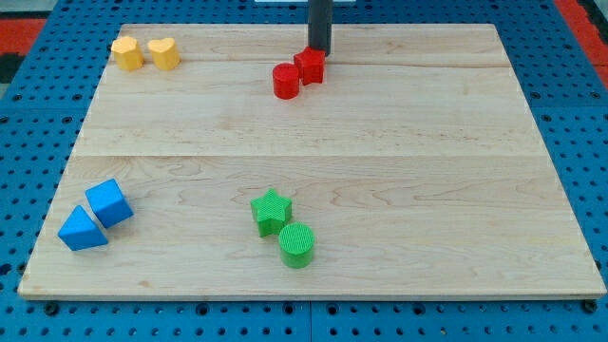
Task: Drag the red blocks towards the bottom right corner of the board
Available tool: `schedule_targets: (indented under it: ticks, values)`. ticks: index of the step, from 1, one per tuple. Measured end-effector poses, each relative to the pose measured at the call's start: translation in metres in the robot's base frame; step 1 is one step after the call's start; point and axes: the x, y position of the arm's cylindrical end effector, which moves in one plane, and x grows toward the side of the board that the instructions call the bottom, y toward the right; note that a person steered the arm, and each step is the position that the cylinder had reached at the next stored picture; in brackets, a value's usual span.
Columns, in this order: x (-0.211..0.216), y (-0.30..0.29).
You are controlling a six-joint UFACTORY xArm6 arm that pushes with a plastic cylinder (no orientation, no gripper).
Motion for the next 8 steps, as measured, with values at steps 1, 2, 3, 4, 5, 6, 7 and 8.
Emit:
schedule_targets:
  ticks: [1,2,3,4,5,6,7,8]
  values:
    - [0.007,-0.028]
    - [0.021,-0.074]
    - [0.046,-0.095]
    - [0.070,-0.098]
    - [0.070,-0.038]
    - [0.088,0.032]
    - [0.131,0.022]
    - [0.162,0.013]
